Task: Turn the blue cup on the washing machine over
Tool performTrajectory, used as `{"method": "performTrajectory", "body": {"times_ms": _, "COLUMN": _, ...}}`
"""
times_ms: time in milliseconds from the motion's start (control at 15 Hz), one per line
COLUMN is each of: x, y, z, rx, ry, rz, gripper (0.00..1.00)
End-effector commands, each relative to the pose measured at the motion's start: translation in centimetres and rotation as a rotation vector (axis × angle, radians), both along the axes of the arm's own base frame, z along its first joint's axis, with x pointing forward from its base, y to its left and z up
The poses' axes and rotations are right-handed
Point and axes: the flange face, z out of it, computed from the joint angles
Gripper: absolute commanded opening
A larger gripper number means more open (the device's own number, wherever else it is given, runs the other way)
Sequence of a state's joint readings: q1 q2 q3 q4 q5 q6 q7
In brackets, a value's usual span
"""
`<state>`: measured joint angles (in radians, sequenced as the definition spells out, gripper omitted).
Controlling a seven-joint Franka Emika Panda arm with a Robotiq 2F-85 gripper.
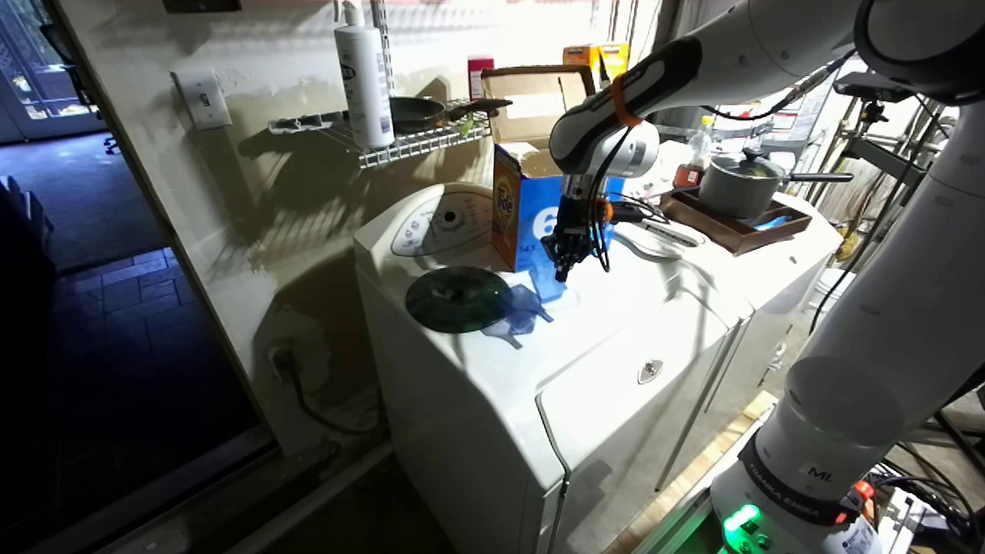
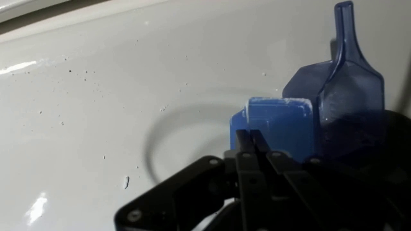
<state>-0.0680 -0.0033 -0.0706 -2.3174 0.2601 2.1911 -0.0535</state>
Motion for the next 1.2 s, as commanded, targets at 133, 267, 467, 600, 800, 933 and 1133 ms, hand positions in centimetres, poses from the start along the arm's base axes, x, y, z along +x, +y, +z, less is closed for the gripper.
{"method": "performTrajectory", "body": {"times_ms": 133, "x": -2.1, "y": -0.9, "z": -0.2, "rx": 0.063, "ry": -0.014, "rz": -0.096, "gripper": 0.01}}
{"method": "performTrajectory", "body": {"times_ms": 267, "x": -2.5, "y": -1.5, "z": -0.6, "rx": 0.079, "ry": -0.008, "rz": -0.128, "gripper": 0.01}}
{"method": "performTrajectory", "body": {"times_ms": 467, "x": -3.1, "y": -2.8, "z": -0.9, "rx": 0.094, "ry": -0.003, "rz": -0.181, "gripper": 0.01}}
{"method": "performTrajectory", "body": {"times_ms": 600, "x": -3.4, "y": -3.8, "z": -1.1, "rx": 0.088, "ry": 0.001, "rz": -0.21, "gripper": 0.01}}
{"method": "performTrajectory", "body": {"times_ms": 800, "x": -4.0, "y": -5.2, "z": -1.6, "rx": 0.096, "ry": 0.018, "rz": -0.26, "gripper": 0.01}}
{"method": "performTrajectory", "body": {"times_ms": 933, "x": -4.4, "y": -5.9, "z": -2.0, "rx": 0.111, "ry": 0.02, "rz": -0.281, "gripper": 0.01}}
{"method": "performTrajectory", "body": {"times_ms": 1133, "x": -5.0, "y": -6.8, "z": -2.3, "rx": 0.139, "ry": 0.021, "rz": -0.32, "gripper": 0.29}}
